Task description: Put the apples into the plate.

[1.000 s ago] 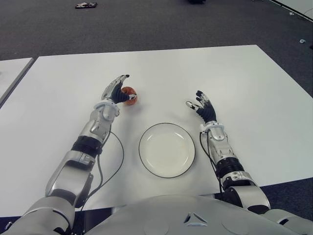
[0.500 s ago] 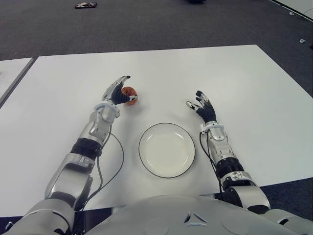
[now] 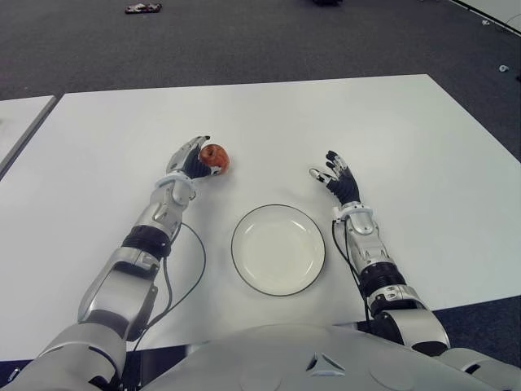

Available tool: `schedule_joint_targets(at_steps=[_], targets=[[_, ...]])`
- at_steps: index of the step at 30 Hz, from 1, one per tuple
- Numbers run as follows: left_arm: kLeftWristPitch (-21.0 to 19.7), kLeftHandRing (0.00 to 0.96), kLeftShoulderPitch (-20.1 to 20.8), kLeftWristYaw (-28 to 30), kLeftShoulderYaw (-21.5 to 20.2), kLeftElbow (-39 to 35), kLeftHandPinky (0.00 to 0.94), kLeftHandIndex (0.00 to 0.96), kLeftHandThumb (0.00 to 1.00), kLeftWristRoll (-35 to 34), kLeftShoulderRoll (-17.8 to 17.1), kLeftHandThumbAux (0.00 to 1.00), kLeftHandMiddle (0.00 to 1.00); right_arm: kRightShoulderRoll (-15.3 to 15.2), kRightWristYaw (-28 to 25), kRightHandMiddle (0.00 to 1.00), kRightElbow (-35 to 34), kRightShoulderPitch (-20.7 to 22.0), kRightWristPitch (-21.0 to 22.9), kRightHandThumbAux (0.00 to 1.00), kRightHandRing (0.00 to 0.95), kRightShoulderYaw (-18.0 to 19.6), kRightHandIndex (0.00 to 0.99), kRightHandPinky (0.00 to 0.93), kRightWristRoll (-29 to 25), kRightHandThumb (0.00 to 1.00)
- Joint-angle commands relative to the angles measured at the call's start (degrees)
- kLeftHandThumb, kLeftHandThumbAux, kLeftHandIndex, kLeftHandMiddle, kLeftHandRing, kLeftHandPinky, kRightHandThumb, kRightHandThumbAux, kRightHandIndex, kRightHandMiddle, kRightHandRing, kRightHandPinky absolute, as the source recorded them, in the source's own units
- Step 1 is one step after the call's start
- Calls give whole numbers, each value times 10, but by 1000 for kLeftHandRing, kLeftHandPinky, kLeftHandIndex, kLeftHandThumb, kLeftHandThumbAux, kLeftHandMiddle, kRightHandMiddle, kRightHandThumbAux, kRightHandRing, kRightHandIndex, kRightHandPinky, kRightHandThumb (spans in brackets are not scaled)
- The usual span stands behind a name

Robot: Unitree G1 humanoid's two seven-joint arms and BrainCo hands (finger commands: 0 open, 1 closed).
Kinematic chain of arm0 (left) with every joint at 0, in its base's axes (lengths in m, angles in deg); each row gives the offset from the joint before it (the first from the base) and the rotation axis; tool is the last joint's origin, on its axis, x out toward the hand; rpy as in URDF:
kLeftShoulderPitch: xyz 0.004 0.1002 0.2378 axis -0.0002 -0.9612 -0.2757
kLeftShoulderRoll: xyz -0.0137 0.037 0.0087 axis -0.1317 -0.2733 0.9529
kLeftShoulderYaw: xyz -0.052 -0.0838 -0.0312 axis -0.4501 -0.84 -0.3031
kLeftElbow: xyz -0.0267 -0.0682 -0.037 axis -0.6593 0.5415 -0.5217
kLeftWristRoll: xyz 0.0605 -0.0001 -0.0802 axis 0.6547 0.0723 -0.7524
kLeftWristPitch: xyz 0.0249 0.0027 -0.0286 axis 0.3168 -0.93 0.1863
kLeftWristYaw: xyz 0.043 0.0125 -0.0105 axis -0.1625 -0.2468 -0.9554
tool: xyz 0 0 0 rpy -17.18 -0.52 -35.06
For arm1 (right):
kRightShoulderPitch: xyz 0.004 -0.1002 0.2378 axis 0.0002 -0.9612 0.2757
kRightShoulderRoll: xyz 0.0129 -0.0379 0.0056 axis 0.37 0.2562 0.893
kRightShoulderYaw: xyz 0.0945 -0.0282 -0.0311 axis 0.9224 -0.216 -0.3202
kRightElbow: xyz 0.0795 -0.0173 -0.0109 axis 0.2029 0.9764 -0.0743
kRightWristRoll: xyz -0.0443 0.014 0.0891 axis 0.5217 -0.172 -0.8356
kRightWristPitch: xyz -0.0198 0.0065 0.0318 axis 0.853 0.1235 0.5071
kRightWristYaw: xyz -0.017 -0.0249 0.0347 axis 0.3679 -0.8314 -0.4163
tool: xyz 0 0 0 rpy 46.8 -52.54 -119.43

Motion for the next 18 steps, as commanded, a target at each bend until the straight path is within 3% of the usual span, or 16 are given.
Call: schedule_joint_targets(at_steps=[1, 18], targets=[[14, 0, 21, -20, 12, 52, 0, 0, 212, 10, 9, 125, 0, 6, -2, 30, 8, -14, 15, 674, 32, -6, 0, 44, 6, 183], [33, 0, 75, -92, 55, 205, 0, 0, 209, 39, 33, 115, 0, 6, 3, 19, 0, -18, 21, 663, 18, -8, 0, 31, 6, 178]])
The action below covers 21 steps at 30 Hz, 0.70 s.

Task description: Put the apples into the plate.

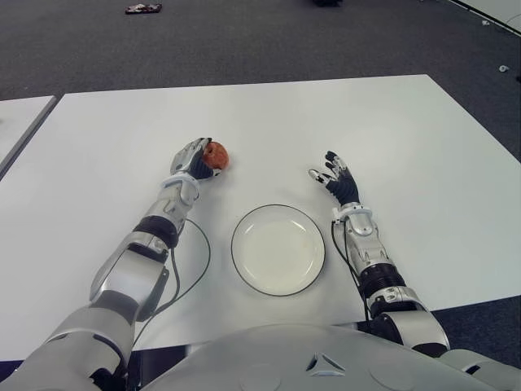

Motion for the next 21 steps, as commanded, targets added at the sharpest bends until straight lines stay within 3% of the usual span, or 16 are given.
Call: schedule_joint_targets(at_steps=[1, 21], targets=[[-3, 0, 6, -10, 14, 40, 0, 0, 208, 10, 11, 116, 0, 4, 0, 19, 9, -13, 20, 663, 18, -3, 0, 32, 5, 178], [14, 0, 23, -36, 21, 78, 0, 0, 210, 2, 23, 128, 0, 4, -4, 22, 12, -13, 13, 673, 20, -2, 0, 32, 3, 173]])
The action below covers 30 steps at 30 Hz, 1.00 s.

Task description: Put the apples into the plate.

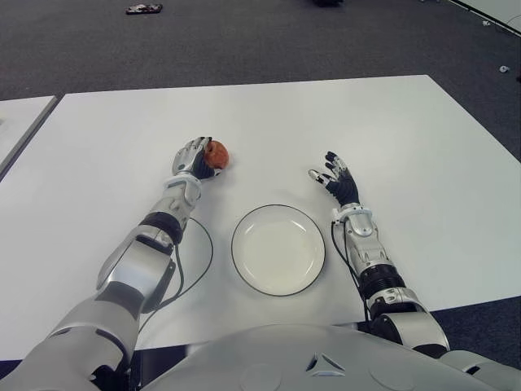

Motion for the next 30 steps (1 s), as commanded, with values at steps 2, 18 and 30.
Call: schedule_joint_targets(at_steps=[2, 18, 30], targets=[[0, 0, -2, 2, 3, 15, 0, 0, 213, -2, 7, 128, 0, 2, -5, 21, 17, -9, 13, 671, 20, -2, 0, 32, 3, 172], [12, 0, -1, -8, -1, 3, 0, 0, 236, -8, 7, 128, 0, 3, -3, 19, 22, -6, 13, 675, 19, -2, 0, 36, 4, 163], [25, 0, -5, -22, 2, -21, 0, 0, 256, -5, 3, 125, 0, 3, -5, 23, 23, -6, 11, 671, 20, -1, 0, 26, 2, 162]])
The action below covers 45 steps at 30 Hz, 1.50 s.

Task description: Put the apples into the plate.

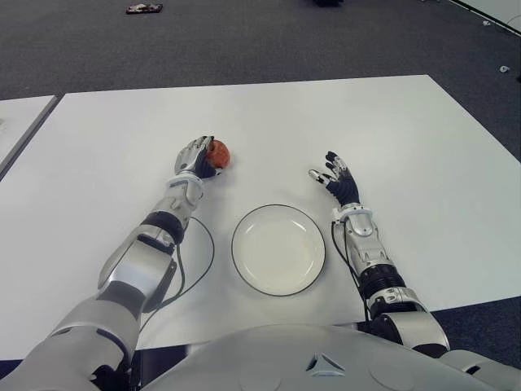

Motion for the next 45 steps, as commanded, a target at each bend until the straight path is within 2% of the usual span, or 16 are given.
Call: schedule_joint_targets(at_steps=[1, 10, 20, 39, 45], targets=[[6, 0, -6, -10, 1, -9, 0, 0, 257, 2, -1, 126, 0, 3, -5, 23, 18, -7, 14, 671, 19, -1, 0, 25, 2, 162], [40, 0, -11, -62, 23, -22, 0, 0, 281, 32, -11, 126, 0, 4, -5, 28, 21, -7, 11, 670, 21, -2, 0, 30, 3, 167], [45, 0, -9, -92, 36, -33, 0, 0, 290, 53, -17, 119, 0, 3, -5, 30, 20, -9, 10, 670, 22, -2, 0, 23, 3, 169], [29, 0, -11, -88, 38, -67, 0, 0, 278, 62, -23, 125, 0, 5, -3, 27, 20, -9, 15, 661, 24, -2, 0, 34, 3, 171], [22, 0, -5, -78, 37, -55, 0, 0, 271, 60, -21, 133, 0, 5, -3, 23, 19, -11, 13, 668, 21, -2, 0, 33, 3, 168]])
